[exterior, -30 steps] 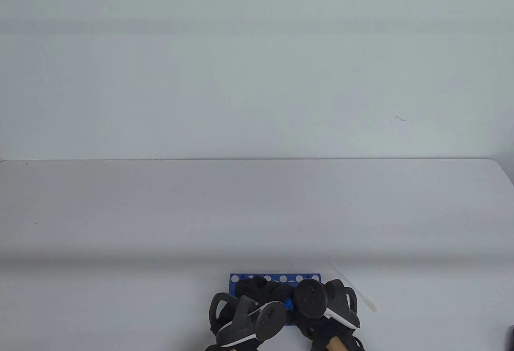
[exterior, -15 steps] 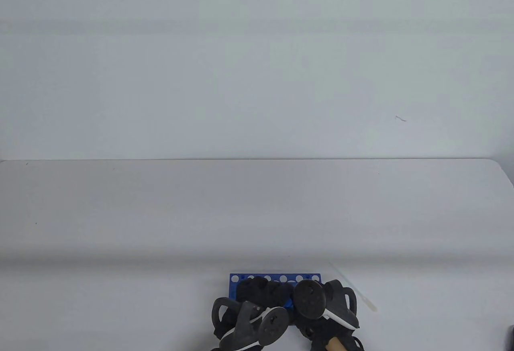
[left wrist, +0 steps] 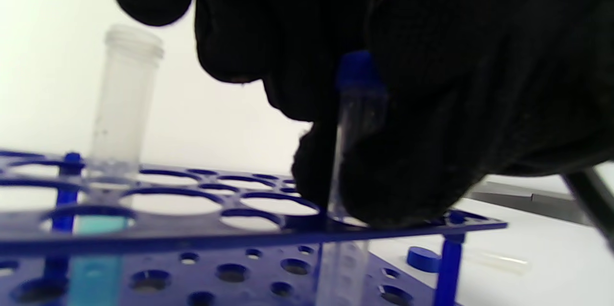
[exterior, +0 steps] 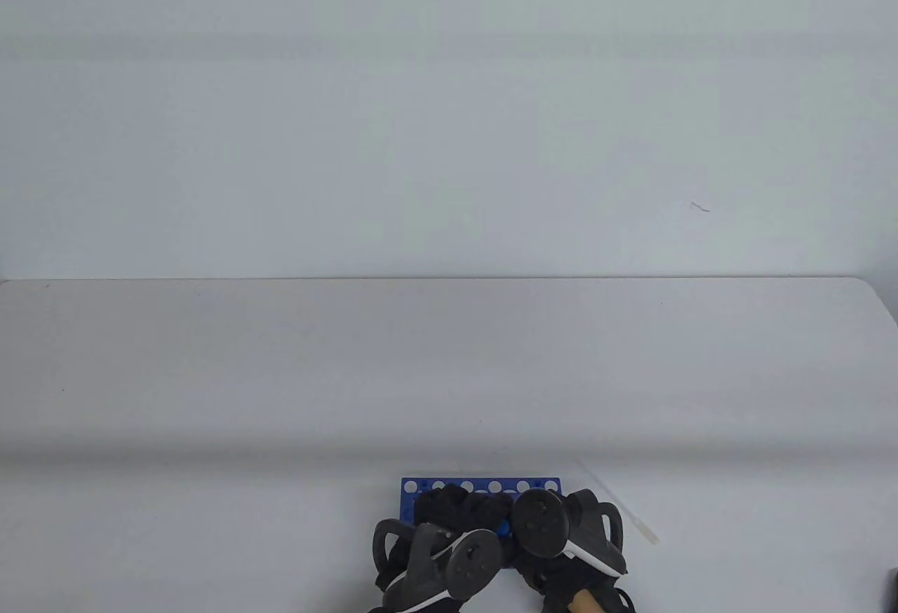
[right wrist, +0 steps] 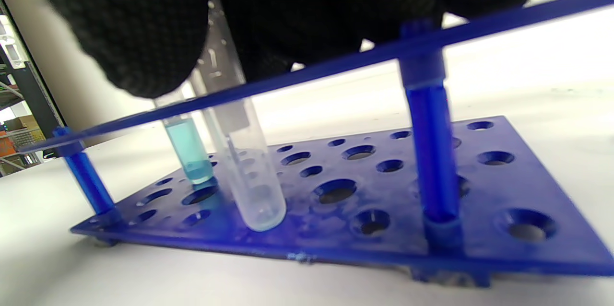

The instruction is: Press a plastic transfer pipette bulb to move liquid between test tubes

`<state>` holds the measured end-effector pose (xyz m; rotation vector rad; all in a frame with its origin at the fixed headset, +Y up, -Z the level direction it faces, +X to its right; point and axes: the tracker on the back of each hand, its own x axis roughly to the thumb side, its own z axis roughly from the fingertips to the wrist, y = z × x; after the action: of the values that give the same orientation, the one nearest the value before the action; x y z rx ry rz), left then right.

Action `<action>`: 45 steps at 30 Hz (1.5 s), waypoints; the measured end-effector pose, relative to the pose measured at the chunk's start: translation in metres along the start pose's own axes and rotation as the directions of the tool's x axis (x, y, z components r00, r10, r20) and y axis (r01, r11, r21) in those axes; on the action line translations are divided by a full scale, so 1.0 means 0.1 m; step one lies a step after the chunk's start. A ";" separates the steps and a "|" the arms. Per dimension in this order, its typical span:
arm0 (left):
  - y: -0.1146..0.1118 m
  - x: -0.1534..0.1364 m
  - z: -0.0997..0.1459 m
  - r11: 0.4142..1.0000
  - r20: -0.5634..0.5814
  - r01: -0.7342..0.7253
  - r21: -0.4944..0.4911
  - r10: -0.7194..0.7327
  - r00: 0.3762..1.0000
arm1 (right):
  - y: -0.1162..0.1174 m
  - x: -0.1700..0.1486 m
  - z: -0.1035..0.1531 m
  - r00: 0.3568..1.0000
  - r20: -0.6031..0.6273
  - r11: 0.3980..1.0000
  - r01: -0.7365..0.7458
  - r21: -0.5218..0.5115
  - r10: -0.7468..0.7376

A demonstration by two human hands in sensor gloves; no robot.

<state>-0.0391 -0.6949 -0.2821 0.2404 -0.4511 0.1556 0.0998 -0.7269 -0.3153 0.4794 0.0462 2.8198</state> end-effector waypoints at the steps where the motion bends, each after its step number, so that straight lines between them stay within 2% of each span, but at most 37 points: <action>1: 0.00 0.01 -0.01 1.000 -0.002 0.016 0.006 -0.016 1.000 | 0.00 0.00 0.00 1.000 -0.002 1.000 0.001 -0.005 -0.001; 8: -0.02 0.02 -0.02 0.992 -0.070 0.119 0.027 -0.117 0.991 | 0.00 0.00 0.00 1.000 -0.001 1.000 -0.001 -0.006 0.001; 13: 0.00 -0.03 -0.02 0.998 -0.012 -0.025 -0.053 0.024 1.000 | 0.01 0.01 0.00 1.000 -0.002 1.000 -0.001 -0.003 0.001; 14: 0.00 -0.02 -0.01 0.998 -0.006 -0.048 -0.042 0.048 0.999 | 0.01 0.01 0.00 1.000 -0.004 1.000 -0.001 -0.003 0.001; 20: 0.00 0.08 -0.02 0.992 -0.030 0.123 0.034 -0.122 0.992 | 0.01 0.00 0.00 1.000 -0.004 1.000 -0.001 -0.007 0.001; 23: -0.03 0.08 -0.02 0.980 -0.055 0.196 0.034 -0.194 0.979 | 0.01 0.00 0.00 1.000 -0.002 1.000 0.000 -0.006 0.000; 26: -0.02 0.05 -0.01 0.994 -0.009 0.109 -0.003 -0.109 0.994 | 0.01 0.00 0.00 1.000 -0.002 1.000 0.001 -0.005 -0.001; 29: 0.02 0.03 -0.03 0.996 0.026 0.017 -0.087 -0.014 1.000 | 0.01 0.00 0.00 1.000 -0.003 1.000 -0.002 -0.004 0.002; 34: 0.02 0.07 -0.03 0.996 0.020 0.086 -0.011 -0.086 0.996 | 0.01 0.00 0.00 1.000 -0.004 1.000 -0.003 -0.006 0.003; 38: 0.00 0.08 -0.04 0.986 -0.043 0.162 0.030 -0.160 0.986 | 0.01 0.00 0.00 1.000 -0.005 1.000 -0.002 -0.007 0.002; 41: 0.01 0.04 -0.04 0.995 -0.032 0.104 0.002 -0.104 0.994 | 0.01 0.00 0.00 1.000 -0.004 1.000 0.000 -0.006 -0.001; 45: 0.04 0.00 -0.05 0.996 -0.001 -0.019 -0.092 0.019 1.000 | 0.01 0.00 0.00 1.000 -0.004 1.000 0.000 -0.004 0.000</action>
<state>-0.0377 -0.6893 -0.2860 0.1454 -0.4589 0.1526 0.0995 -0.7280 -0.3153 0.4728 0.0420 2.8203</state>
